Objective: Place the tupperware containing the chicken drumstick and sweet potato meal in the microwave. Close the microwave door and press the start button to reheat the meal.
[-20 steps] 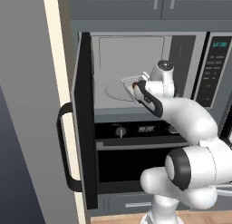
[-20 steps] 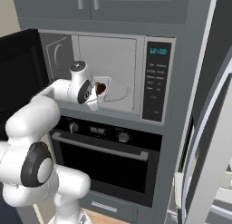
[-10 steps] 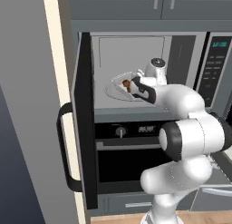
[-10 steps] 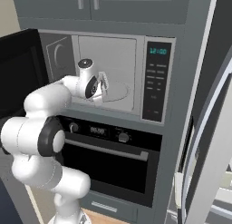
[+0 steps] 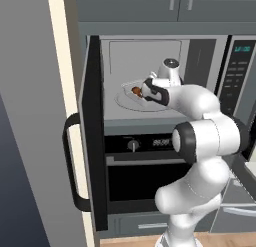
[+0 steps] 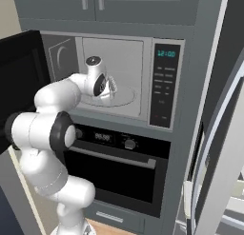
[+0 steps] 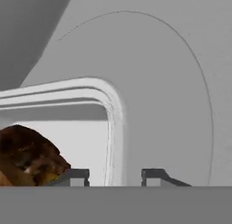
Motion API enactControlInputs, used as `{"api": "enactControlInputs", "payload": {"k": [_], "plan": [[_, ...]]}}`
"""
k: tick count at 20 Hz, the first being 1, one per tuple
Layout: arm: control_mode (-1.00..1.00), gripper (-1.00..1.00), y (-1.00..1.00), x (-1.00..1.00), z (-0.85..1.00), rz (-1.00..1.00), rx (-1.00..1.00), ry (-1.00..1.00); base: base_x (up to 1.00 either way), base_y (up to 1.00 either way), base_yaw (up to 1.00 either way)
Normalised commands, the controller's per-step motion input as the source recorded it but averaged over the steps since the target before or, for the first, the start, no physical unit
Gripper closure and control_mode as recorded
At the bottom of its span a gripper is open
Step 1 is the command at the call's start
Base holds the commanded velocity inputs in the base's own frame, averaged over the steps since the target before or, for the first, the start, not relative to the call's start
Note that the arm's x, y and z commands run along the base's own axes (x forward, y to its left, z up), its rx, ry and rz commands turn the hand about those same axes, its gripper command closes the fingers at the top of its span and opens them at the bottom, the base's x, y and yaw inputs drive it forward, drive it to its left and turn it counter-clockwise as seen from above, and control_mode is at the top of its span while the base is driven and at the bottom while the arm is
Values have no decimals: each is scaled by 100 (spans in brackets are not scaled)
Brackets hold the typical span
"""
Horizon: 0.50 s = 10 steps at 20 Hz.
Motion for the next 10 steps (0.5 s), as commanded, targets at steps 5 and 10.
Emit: {"api": "enactControlInputs", "payload": {"k": [5, 10], "plan": [[-100, -100, 6, -77, 7, -11, -6, -36, 0, 0, 0], [-100, -100, 19, -100, 18, 0, -9, -32, 0, 0, 0]]}}
